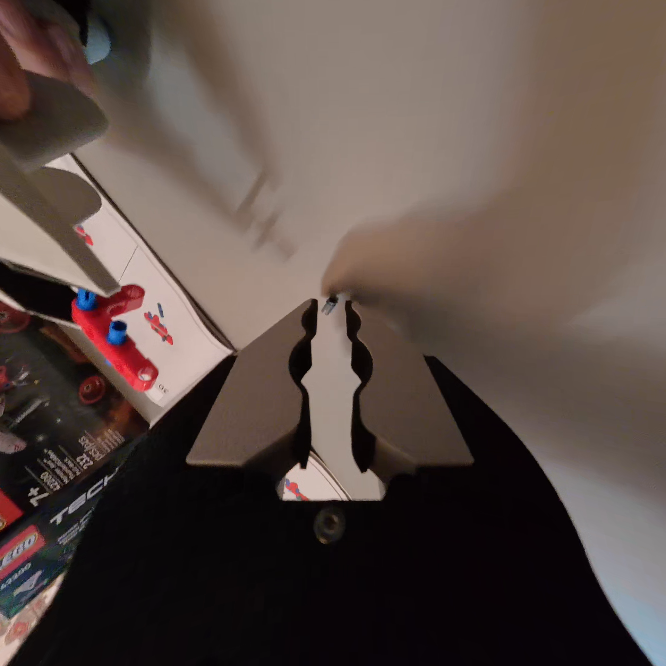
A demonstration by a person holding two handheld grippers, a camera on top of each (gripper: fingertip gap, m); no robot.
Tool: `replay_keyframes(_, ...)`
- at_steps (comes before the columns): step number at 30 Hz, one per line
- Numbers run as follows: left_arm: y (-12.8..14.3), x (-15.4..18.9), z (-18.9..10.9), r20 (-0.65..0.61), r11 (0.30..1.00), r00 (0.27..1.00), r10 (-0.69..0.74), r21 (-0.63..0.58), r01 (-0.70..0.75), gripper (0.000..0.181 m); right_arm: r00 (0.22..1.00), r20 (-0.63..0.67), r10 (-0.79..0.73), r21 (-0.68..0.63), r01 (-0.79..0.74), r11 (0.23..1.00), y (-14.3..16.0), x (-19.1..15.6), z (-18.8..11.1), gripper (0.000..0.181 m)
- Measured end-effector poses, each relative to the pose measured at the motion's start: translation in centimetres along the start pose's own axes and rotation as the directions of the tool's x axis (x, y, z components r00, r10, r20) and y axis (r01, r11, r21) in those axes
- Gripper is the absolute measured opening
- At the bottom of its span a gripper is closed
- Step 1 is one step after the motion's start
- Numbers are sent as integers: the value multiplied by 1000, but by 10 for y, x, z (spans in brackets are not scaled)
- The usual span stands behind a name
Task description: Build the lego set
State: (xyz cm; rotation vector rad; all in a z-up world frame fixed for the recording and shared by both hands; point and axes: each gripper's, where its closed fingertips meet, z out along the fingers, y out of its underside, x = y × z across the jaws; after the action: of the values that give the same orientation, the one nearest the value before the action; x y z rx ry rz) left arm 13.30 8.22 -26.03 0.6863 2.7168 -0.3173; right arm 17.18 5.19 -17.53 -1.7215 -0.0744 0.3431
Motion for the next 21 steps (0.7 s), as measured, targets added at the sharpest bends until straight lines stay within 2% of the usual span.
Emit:
replay_keyframes(5, -3, -1, 5, -3, 1000, 1000, -24, 6, 24, 2, 1000, -6, -1, -10, 1, 1000, 1, 1, 1, 22)
replay_keyframes(8, -3, -2, 6, 4, 987, 989, -148, 59, 147, 0, 1000, -17, -5, -24, 5, 1000, 3, 2, 2, 22)
replay_keyframes(10, -2, -4, 7, 18, 947, 954, -298, 130, 294, 0, 1000, -24, -3, -19, 3, 1000, 2, 3, 2, 22)
replay_keyframes(12, 1, -8, 7, 16, 859, 879, -476, 219, 462, 0, 1000, -28, 3, -7, -3, 1000, 1, 4, 1, 22)
replay_keyframes(14, 3, -12, 5, -18, 714, 755, -656, 310, 628, 0, 999, -32, 8, 2, -8, 1000, 0, 5, 0, 22)
replay_keyframes(16, -1, -13, -1, -94, 557, 635, -767, 393, 732, 0, 999, -33, 10, 2, -10, 1000, 0, 5, 0, 22)
replay_keyframes(18, -4, -10, -3, -156, 433, 532, -832, 416, 800, 0, 999, -33, 10, -2, -10, 1000, 0, 5, 0, 22)
replay_keyframes(19, -5, -7, -2, -173, 405, 502, -847, 402, 821, 0, 999, -32, 10, -5, -10, 1000, 1, 5, 0, 22)
replay_keyframes(21, -2, -1, 3, -138, 424, 500, -855, 371, 826, 0, 999, -31, 11, -9, -11, 1000, 1, 5, 1, 22)
